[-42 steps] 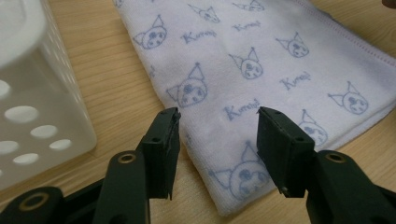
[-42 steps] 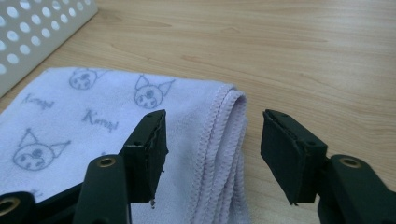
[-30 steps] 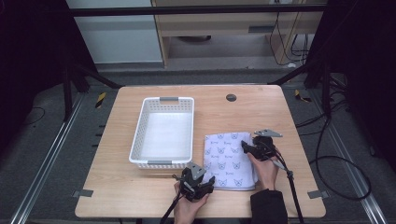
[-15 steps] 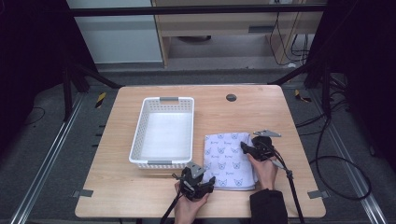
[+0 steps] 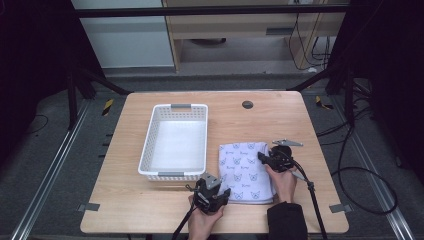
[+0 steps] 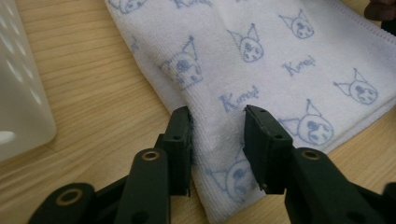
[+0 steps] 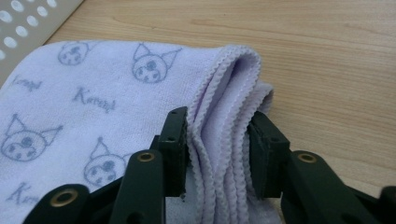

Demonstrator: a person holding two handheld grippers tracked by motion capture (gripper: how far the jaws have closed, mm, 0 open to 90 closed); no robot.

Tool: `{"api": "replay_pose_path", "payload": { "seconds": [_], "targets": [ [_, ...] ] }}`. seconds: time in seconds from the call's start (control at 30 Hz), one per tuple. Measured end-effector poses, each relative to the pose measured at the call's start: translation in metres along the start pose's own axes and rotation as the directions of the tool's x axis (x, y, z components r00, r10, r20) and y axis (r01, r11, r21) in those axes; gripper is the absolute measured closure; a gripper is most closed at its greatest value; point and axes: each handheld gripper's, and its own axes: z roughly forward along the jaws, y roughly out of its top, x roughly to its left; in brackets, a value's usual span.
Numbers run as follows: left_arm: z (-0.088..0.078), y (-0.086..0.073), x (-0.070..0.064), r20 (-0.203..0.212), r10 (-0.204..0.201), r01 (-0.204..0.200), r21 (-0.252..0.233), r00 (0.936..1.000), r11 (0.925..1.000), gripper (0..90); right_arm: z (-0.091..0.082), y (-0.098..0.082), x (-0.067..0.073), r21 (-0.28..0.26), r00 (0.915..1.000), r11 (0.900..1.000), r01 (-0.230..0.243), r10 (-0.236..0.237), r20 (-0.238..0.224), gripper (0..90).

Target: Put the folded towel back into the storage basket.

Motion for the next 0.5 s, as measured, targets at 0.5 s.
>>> {"api": "replay_pose_path", "payload": {
  "seconds": [0.5],
  "targets": [
    [-0.0008, 0.0021, -0.0031, -0.010, 0.021, -0.021, -0.012, 0.9997, 0.9997, 78.0, -0.0012, -0.0057, -0.0014, -0.044, 0.9985, 0.998, -0.041, 0.039, -0.039, 74.0]
  ]
}}
